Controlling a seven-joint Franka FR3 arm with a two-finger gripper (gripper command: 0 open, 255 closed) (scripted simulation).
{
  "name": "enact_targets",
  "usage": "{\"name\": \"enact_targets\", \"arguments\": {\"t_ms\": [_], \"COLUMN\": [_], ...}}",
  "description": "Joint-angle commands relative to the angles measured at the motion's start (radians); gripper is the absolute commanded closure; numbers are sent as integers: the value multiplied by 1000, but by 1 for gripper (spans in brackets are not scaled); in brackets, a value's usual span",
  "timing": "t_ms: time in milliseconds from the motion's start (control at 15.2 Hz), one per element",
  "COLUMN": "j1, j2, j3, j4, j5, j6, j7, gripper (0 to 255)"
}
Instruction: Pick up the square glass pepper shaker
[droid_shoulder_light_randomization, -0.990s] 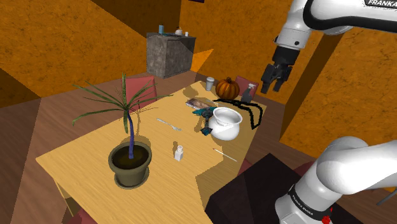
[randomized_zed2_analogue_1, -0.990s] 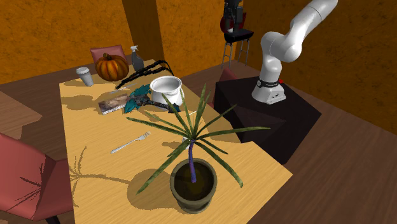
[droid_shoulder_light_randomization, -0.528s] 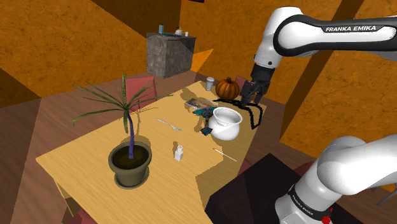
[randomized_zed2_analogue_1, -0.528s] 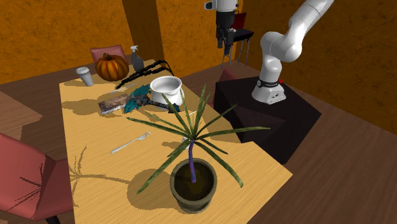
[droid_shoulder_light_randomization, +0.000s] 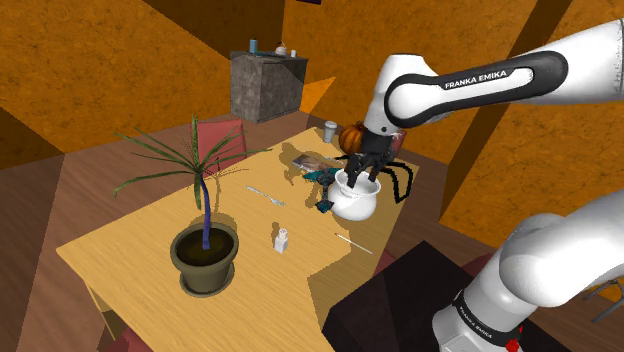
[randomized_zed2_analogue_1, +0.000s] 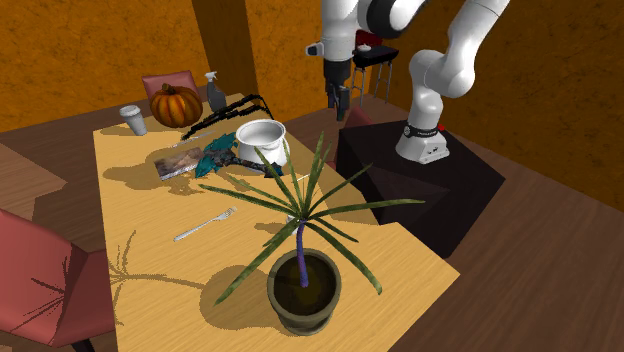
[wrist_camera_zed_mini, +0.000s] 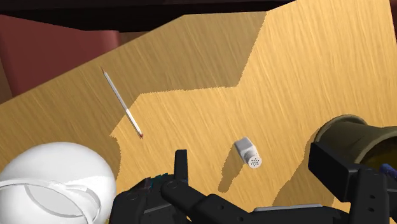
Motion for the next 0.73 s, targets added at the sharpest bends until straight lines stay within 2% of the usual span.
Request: {"name": "enact_targets", "arguments": {"t_ms": [0, 330, 660], "j1": [7, 14, 23], "j2": [73, 261, 462], "j3": [19, 53, 76], "j4": [5, 39, 110], "j5": [3, -9, -51], "j6": [74, 236, 373], "j7": [19, 59, 113], "gripper": [0, 0, 0]}}
